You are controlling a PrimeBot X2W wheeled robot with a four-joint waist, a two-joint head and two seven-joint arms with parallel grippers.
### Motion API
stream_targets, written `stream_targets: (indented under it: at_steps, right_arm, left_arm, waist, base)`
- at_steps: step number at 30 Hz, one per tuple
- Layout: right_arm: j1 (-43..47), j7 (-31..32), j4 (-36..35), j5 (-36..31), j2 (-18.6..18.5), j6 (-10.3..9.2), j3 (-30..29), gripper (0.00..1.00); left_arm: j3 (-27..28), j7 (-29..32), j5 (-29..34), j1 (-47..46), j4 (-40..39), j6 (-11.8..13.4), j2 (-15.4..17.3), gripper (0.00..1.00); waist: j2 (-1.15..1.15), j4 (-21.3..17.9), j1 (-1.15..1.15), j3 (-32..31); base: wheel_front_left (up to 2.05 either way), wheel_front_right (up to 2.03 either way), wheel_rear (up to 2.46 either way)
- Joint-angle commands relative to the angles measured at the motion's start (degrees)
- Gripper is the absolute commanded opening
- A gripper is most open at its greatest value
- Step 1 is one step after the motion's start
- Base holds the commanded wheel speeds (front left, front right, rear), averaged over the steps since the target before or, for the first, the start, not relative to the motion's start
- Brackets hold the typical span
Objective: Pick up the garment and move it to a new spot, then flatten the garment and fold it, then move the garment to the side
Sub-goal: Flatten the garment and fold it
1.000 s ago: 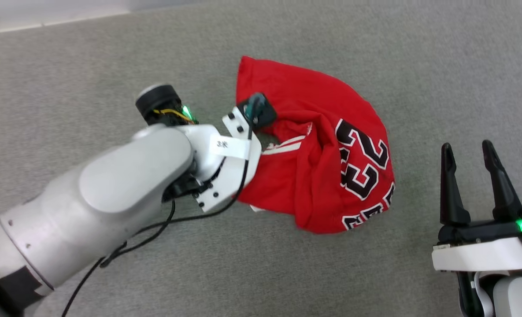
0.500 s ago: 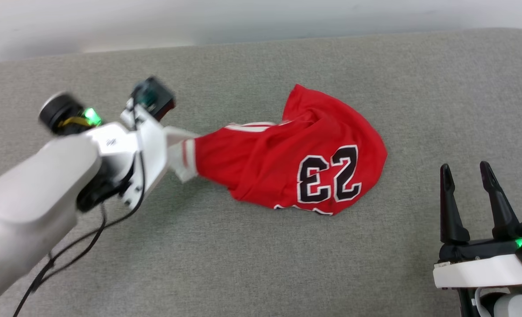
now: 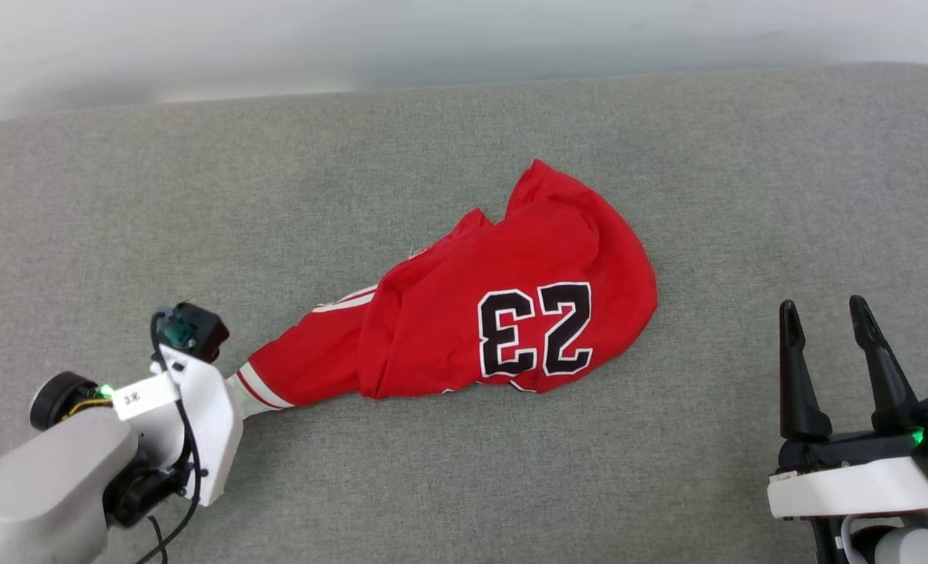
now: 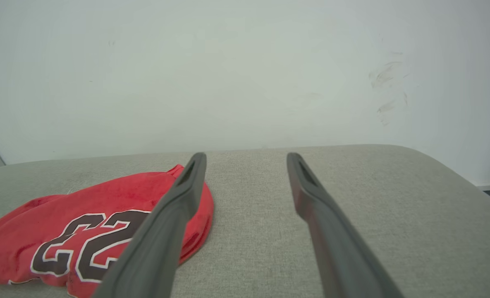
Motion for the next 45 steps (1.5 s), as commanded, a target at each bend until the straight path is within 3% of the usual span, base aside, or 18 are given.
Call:
stream_targets:
  at_steps: [1,2,3,7,12,15,20,23,26,29,33,38,45]
  right_arm:
    - [0.73,-0.11,0.13,-0.34,0.1,-0.02,-0.19,1.0]
    - [0.93,-0.11,0.18,-0.45,0.1,-0.02,-0.28,1.0]
    - [0.96,-0.11,0.01,-0.54,0.1,-0.02,-0.31,1.0]
    - [0.81,-0.11,-0.83,-1.72,0.1,-0.02,-0.53,1.0]
    - [-1.81,-0.11,-2.52,-1.82,0.1,-0.02,-1.97,1.0]
    - [-4.92,-0.11,-3.8,-5.1,-1.07,-0.02,-1.6,1.0]
    - [-11.74,-0.11,-4.31,-6.04,-6.19,-0.03,-0.4,1.0]
    - [-16.58,-0.11,-2.49,-5.52,-10.89,-0.03,2.01,1.0]
    - [-21.4,-0.11,1.1,-4.01,-15.72,-0.03,6.13,1.0]
    - [-27.52,1.19,5.59,-1.59,-21.76,-0.03,12.85,1.0]
    - [-35.96,10.19,9.19,3.41,-28.74,-0.03,24.83,1.0]
    - [-46.81,26.63,11.29,15.84,-35.06,-0.04,39.39,1.0]
    - [-60.05,51.72,14.55,35.52,-39.55,-0.03,53.51,1.0]
  left_arm:
    - [-1.35,-0.59,-0.68,4.32,0.98,0.02,-1.29,0.0]
    - [-1.05,-2.28,0.08,4.31,1.38,0.52,-1.47,0.27]
    - [-0.59,-4.42,1.02,4.06,1.68,1.12,-1.44,1.0]
    - [1.68,-15.08,4.93,3.78,1.65,4.41,-1.54,1.0]
    - [4.79,-28.47,8.5,6.01,-0.57,11.38,-1.69,1.0]
    - [7.32,-35.48,9.21,7.76,-2.44,16.02,-2.0,1.0]
    - [13.14,-39.35,11.48,11.59,-6.57,22.75,-3.96,1.0]
    - [20.13,-39.52,16.81,14.73,-11.52,26.47,-5.73,1.0]
    - [26.94,-39.43,22.4,19.68,-15.94,28.67,-7.92,1.0]
    - [32.37,-39.44,27.57,24.04,-19.54,29.23,-10.66,1.0]
    - [38.65,-39.45,34.07,28.65,-23.29,28.57,-14.74,1.0]
    - [44.34,-39.45,39.77,32.23,-25.71,25.99,-20.72,1.0]
    - [49.54,-39.46,45.59,31.31,-25.95,20.71,-27.7,1.0]
  waist:
    - [0.0,-0.07,0.01,-0.51]
    - [0.0,-0.09,0.01,-0.86]
    - [0.0,-0.12,0.01,-1.26]
    - [0.0,0.14,0.01,-3.24]
    - [0.0,0.95,0.01,-5.1]
    - [0.0,1.58,0.01,-5.47]
    - [0.0,3.09,0.01,-5.16]
    - [0.0,3.98,0.01,-4.5]
    - [0.0,4.67,0.01,-3.79]
    - [0.0,5.43,0.01,-2.75]
    - [0.0,6.3,0.01,-0.95]
    - [0.0,7.69,0.01,2.48]
    - [0.0,9.94,0.01,8.32]
  base:
    - [0.0,0.0,0.0]
    - [0.0,0.0,0.0]
    - [0.0,0.0,0.0]
    - [0.0,0.0,0.0]
    - [0.0,0.0,0.0]
    - [0.0,0.0,0.0]
    - [0.0,0.0,0.0]
    - [0.0,0.0,0.0]
    - [0.0,0.0,0.0]
    - [0.0,0.0,0.0]
    - [0.0,0.0,0.0]
    - [0.0,0.0,0.0]
    - [0.0,0.0,0.0]
